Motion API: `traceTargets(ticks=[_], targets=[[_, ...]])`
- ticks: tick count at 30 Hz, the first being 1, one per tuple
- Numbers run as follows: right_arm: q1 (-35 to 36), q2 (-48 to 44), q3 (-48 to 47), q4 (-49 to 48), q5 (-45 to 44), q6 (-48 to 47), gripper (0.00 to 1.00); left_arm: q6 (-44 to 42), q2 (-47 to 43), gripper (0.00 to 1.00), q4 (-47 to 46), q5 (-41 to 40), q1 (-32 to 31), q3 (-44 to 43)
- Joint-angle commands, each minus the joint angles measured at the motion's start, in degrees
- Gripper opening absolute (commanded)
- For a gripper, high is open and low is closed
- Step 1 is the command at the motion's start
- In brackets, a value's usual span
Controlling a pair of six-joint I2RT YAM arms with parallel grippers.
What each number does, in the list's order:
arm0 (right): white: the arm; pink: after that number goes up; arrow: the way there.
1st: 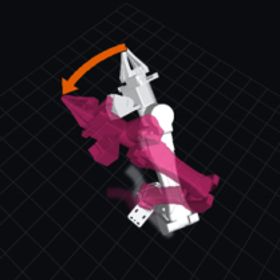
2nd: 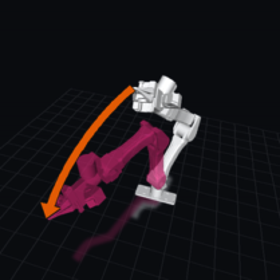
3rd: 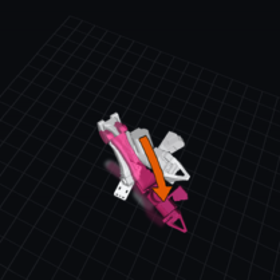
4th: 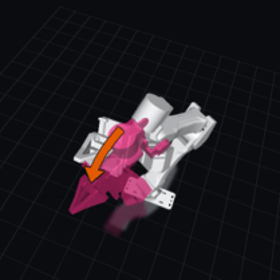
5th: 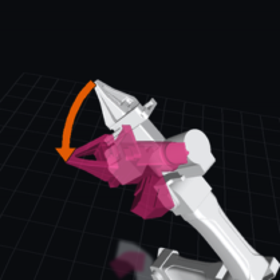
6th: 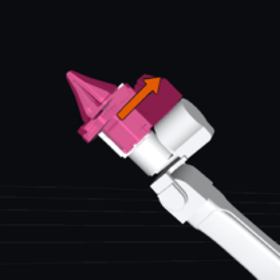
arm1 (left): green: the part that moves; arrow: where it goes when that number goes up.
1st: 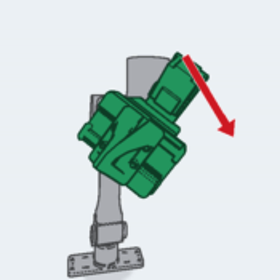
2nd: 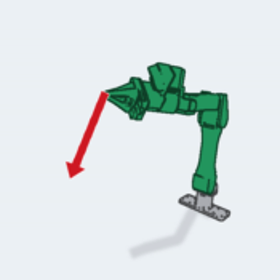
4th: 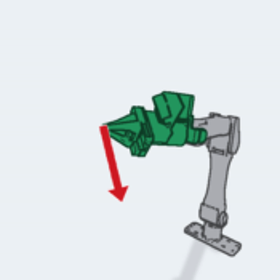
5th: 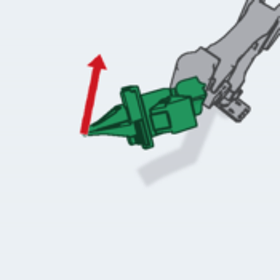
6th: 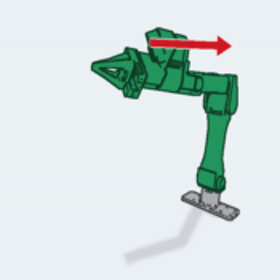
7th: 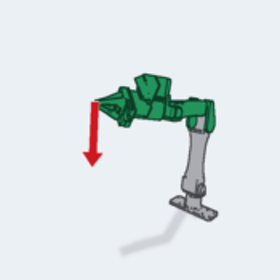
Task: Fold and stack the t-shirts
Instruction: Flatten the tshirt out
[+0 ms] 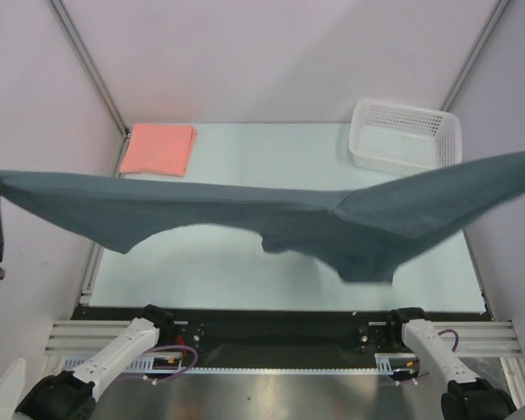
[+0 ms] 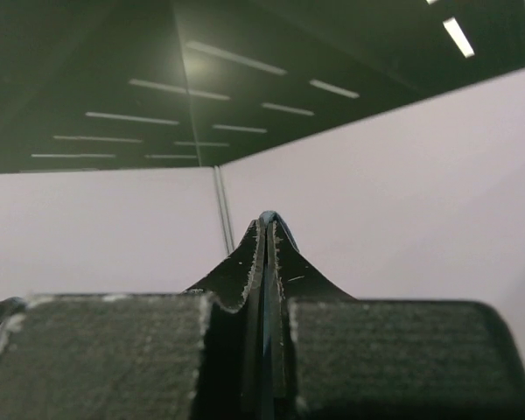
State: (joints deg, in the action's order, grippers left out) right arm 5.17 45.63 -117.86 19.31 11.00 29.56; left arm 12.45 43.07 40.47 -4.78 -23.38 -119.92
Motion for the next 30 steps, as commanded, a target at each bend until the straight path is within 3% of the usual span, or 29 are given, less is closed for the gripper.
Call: traceTargets(ticks=[1, 5, 10, 15, 23, 30], targets=[[0.46, 1.04, -1.93, -3.13, 1.55, 0.23, 0.00, -2.08, 0.44, 0.00, -2.75, 1.96, 0.35, -0.85], [0.46, 2.62, -1.58, -3.40, 1.65, 0.67, 0.00, -2.43, 1.40, 0.00, -3.73, 0.65, 0.44, 0.82], [0.72, 5.26, 2.89, -3.74, 0.07, -1.69, 0.00, -5.15, 4.65, 0.00, -7.14, -2.77, 0.35, 9.95], [0.72, 8.95, 15.78, -7.79, -1.60, -3.89, 0.00, -11.55, 9.57, 0.00, -13.74, -12.09, 0.35, 23.81], [0.55, 18.09, 35.41, -18.16, -3.53, -7.23, 0.00, -18.51, 23.35, 0.00, -31.75, -17.29, 2.62, 45.26], [0.37, 27.83, 48.07, -28.09, -6.79, -9.70, 0.00, -17.11, 42.13, 0.00, -47.48, -17.28, 6.84, 54.26]])
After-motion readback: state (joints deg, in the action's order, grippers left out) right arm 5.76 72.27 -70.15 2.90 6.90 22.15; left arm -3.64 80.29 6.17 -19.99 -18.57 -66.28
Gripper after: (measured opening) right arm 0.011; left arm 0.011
